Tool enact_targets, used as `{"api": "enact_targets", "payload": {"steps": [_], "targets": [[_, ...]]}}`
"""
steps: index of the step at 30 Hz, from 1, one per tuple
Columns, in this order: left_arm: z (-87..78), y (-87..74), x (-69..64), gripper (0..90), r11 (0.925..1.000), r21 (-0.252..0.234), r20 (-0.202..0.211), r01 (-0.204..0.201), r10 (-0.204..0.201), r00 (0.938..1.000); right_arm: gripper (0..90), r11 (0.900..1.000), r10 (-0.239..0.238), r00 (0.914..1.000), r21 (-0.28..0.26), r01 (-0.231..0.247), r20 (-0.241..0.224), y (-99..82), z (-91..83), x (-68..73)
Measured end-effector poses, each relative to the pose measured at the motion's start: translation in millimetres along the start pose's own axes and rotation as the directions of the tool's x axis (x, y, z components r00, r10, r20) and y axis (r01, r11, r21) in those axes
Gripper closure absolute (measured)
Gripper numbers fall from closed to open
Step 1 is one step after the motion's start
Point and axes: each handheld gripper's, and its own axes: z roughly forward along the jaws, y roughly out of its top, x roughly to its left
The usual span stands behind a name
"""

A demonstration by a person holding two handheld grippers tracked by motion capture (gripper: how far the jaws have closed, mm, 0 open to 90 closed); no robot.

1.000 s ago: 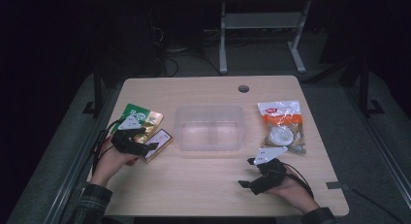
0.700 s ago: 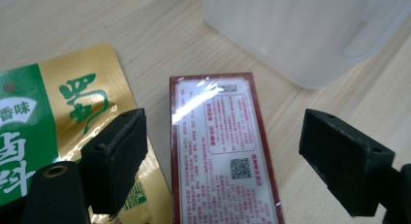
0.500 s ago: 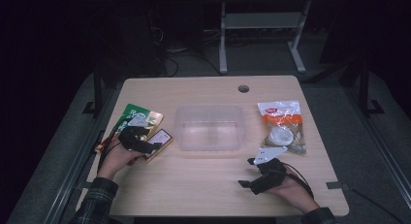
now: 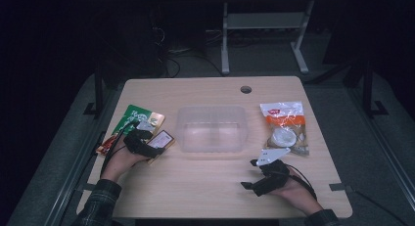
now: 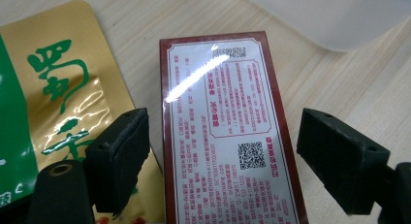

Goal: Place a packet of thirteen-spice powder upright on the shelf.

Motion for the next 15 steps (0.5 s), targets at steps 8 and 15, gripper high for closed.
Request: {"api": "enact_targets", "payload": {"steps": [8, 15], "targets": [[4.5, -1.0, -1.4, 20.5, 0.9994, 0.033, 0.0, 0.003, -0.003, 1.0, 13.8, 1.0, -0.001, 1.0, 0.001, 0.001, 0.001, -0.2, -0.3, -0.1], [6.8, -2.0, -1.8, 23.9, 0.999, 0.045, -0.004, 0.005, -0.005, 1.0, 13.9, 1.0, -0.005, 1.0, 0.001, 0.005, 0.002, -0.5, -0.2, -0.6]]}}
